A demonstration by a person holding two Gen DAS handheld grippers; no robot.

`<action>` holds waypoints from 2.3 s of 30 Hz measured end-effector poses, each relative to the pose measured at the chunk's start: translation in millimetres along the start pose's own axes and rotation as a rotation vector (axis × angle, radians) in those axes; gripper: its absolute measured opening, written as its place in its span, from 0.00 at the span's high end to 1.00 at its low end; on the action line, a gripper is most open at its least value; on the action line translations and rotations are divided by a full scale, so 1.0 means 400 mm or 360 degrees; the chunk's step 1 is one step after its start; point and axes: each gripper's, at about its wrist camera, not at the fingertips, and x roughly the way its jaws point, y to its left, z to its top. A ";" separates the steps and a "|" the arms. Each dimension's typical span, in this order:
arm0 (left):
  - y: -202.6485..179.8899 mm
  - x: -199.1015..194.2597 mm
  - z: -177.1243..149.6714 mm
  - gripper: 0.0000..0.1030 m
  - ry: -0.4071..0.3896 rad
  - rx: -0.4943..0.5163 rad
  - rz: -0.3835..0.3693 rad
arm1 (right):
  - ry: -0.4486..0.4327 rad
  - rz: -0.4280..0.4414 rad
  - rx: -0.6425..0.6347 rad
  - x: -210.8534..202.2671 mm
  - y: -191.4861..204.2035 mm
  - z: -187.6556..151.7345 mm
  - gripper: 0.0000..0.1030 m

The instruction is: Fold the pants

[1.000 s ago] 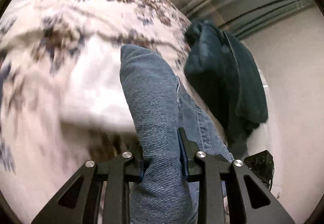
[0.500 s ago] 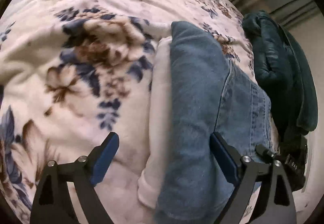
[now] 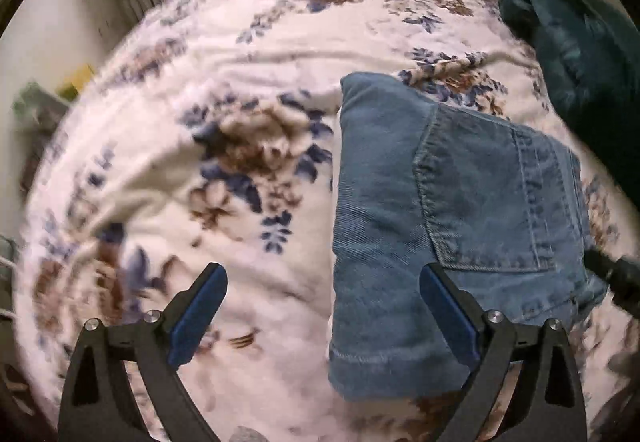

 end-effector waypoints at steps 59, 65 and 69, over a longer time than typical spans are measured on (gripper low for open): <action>-0.062 -1.472 -0.435 0.04 -0.0685 0.0022 -0.0046 | -0.0791 0.0199 -0.0158 -1.778 -0.219 -0.690 0.03; -0.065 -1.460 -0.416 0.00 -0.0692 0.0025 -0.0044 | -0.0767 0.0171 -0.0149 -1.770 -0.223 -0.682 0.01; -0.063 -1.440 -0.407 0.00 -0.0702 0.0002 -0.0026 | -0.0798 0.0128 -0.0137 -1.754 -0.218 -0.651 0.01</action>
